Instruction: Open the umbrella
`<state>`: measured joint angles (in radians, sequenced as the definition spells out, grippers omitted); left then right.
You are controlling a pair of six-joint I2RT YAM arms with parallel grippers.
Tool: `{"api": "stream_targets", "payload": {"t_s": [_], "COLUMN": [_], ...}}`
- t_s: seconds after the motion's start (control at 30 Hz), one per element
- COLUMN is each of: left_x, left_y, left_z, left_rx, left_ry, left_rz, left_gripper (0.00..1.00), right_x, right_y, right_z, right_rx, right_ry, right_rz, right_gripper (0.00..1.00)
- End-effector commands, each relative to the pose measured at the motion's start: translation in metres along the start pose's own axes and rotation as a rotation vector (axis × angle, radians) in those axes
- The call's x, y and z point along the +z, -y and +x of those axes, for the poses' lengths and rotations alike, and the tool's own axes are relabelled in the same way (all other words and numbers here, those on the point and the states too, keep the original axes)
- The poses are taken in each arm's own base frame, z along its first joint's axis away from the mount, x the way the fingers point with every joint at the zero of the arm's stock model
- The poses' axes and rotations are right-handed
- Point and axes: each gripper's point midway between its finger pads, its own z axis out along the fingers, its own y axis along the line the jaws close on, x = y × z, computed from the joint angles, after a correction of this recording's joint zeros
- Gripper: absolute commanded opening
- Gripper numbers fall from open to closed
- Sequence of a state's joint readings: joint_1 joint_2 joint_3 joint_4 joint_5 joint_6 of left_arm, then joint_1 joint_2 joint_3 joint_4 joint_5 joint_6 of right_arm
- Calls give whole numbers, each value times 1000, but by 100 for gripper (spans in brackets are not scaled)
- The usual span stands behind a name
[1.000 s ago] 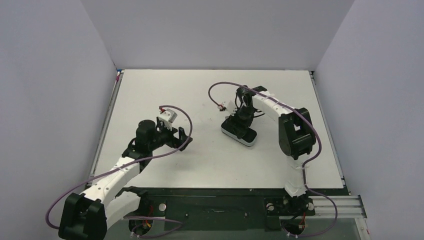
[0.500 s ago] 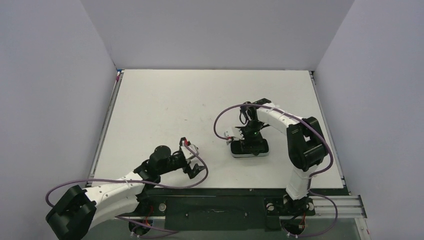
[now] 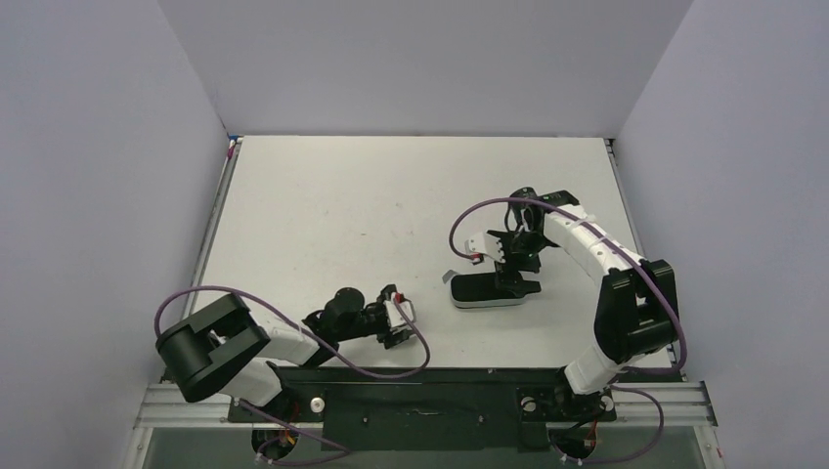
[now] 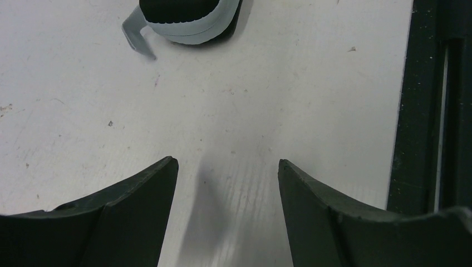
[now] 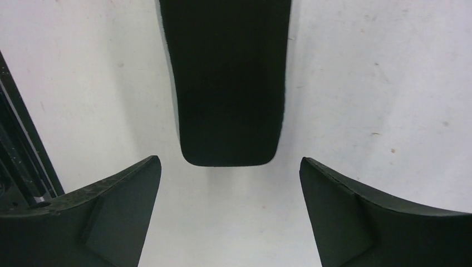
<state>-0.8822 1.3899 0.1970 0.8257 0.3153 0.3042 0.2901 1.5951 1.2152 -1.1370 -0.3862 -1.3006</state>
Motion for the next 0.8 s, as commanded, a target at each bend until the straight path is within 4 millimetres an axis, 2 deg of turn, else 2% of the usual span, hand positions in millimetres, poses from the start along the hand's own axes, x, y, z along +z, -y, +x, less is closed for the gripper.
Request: {"api": "stream_targets", "payload": {"t_s": [0.0,0.1,0.17,0.2,0.3,0.4,0.63,0.77], "left_x": [22,29,32,33,37,40,48,54], "left_y": [-22,-23,-23,-23,-21,-15,7,15], "left_z": [-62,-59,-58,-58,-54,-49,-45,-45], "left_rx": [118,126,131,132,160,209,305,298], "left_ry": [211,204,205,206,210,211,231,232], "left_rz": [-37,-30,-28,-29,-13,23,99,112], "left_gripper": [63,63,62,62,59,55,47,42], "right_x": [14,20,27,32,38,39,48,53], "right_y": [2,7,10,8,17,25,22,22], "right_z": [-4,-5,3,11,19,15,9,3], "right_rx": [26,37,-10,-30,-168,-311,-613,-700], "right_ry": [27,15,-18,-46,-74,-68,-69,-56], "right_rz": [-10,-12,-6,-14,-2,-1,-64,-36], "right_gripper": [91,91,89,87,78,67,56,50]}}
